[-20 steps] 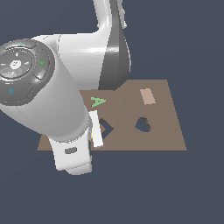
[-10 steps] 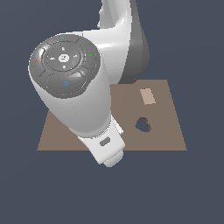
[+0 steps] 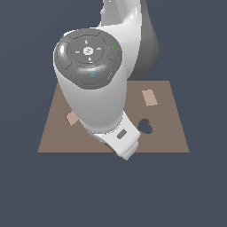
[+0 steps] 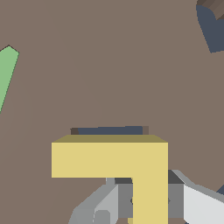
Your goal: Insert a designated object into the corresponding slot on a board.
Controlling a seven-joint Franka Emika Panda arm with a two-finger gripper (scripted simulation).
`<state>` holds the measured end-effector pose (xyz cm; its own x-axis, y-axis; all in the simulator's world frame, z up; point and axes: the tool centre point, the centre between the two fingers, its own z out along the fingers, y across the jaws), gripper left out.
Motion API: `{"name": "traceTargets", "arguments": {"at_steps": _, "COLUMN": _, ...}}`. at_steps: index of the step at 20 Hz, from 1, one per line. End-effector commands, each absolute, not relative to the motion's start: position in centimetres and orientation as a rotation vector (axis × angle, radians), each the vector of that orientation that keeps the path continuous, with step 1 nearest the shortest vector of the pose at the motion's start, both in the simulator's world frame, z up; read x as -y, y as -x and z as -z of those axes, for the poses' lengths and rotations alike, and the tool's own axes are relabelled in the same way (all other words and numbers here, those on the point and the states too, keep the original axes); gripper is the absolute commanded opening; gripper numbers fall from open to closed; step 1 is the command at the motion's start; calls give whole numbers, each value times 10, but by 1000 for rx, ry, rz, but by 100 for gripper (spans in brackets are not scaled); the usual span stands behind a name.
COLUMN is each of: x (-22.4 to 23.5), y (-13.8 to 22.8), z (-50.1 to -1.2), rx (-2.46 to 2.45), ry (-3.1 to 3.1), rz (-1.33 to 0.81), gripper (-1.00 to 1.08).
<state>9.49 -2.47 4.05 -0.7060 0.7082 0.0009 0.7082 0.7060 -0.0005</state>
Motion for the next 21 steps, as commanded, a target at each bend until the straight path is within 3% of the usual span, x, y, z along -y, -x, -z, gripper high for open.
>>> {"name": "traceTargets", "arguments": {"at_steps": 1, "x": 23, "y": -93, "z": -41, "rx": 2915, "ry": 1170, "rz": 0, "gripper": -100}}
{"name": "traceTargets", "arguments": {"at_steps": 11, "x": 22, "y": -92, "z": -31, "rx": 2921, "ry": 1155, "rz": -1, "gripper": -100}}
{"name": "traceTargets", "arguments": {"at_steps": 12, "x": 22, "y": -92, "z": -31, "rx": 2921, "ry": 1155, "rz": -1, "gripper": 100}}
{"name": "traceTargets", "arguments": {"at_steps": 21, "x": 22, "y": -92, "z": -31, "rx": 2921, "ry": 1155, "rz": -1, "gripper": 100}}
